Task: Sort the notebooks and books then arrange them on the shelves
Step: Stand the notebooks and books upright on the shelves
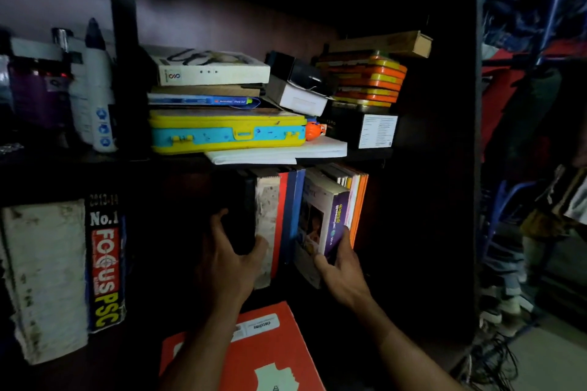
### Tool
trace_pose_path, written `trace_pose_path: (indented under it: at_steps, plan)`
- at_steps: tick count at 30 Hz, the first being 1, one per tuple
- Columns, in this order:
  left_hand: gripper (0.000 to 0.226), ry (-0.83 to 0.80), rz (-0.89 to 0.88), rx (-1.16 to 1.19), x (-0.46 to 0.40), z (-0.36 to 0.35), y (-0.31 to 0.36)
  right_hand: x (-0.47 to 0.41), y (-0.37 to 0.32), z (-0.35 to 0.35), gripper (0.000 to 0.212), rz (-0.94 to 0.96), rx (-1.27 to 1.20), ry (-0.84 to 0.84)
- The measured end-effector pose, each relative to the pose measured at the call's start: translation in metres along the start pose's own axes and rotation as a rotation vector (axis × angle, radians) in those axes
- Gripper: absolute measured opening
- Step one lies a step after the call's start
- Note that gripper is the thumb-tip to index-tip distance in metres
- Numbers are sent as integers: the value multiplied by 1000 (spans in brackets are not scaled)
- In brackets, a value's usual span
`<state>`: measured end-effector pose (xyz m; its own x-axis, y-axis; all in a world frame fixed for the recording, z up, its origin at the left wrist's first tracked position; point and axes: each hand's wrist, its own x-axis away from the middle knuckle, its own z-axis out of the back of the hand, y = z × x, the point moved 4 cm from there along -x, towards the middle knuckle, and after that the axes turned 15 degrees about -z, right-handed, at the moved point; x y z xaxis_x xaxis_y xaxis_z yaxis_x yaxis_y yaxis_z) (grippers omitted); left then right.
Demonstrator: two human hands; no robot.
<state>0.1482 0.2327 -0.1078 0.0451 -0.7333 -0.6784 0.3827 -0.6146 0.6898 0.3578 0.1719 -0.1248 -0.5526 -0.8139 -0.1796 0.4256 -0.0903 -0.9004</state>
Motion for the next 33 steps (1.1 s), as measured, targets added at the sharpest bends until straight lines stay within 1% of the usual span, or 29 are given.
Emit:
trace_pose_path:
  at_steps: [3, 6, 7, 8, 9, 10, 11, 14, 16, 17, 19, 21, 23, 26, 29, 31, 33]
  plan:
    - [80, -16, -11, -23, -1, -1, 0, 2, 2, 6, 53, 41, 83, 168]
    - [82, -65, -41, -83, -2, -4, 1, 0, 4, 8, 56, 77, 267, 300]
    - [82, -73, -49, -85, -2, -5, 1, 0, 4, 9, 60, 86, 304, 330]
    - [82, -75, -60, -79, -2, -4, 1, 2, 4, 11, 65, 73, 276, 332]
    - [83, -76, -72, -70, -2, -4, 1, 4, 4, 12, 70, 54, 192, 319]
    - [84, -79, -77, -56, -2, -4, 1, 7, 5, 14, 71, 37, 111, 307]
    - [87, -78, -81, -35, -2, -4, 1, 8, 5, 15, 66, 27, 57, 306]
    - [88, -2, -105, 59, -2, -3, 4, 7, 6, 13, 48, 84, 81, 345]
    - [82, 55, -136, 93, -2, -2, 6, 5, 5, 9, 44, 121, 130, 302]
    - [78, 67, -154, 86, -3, -1, 7, 3, 4, 5, 49, 143, 195, 250]
    - [74, 71, -191, 35, -4, 1, 10, 2, 1, -6, 71, 167, 374, 71]
    - [74, 51, -206, -17, -5, 0, 9, 3, 1, -17, 90, 149, 453, -139]
    - [75, -14, -211, -36, -6, -4, 6, 3, 3, -24, 102, 143, 495, -227]
    - [74, -129, -246, -66, -5, -12, 0, 2, 6, -25, 109, 128, 527, -247]
    - [88, -197, -240, -51, -5, -18, -6, 2, 5, -24, 106, 111, 497, -225]
    - [99, -217, -256, -35, -4, -21, -8, 8, 0, -32, 102, 66, 398, -187]
    - [101, -229, -258, 32, -4, -24, -9, 19, -8, -49, 97, 16, 188, -174]
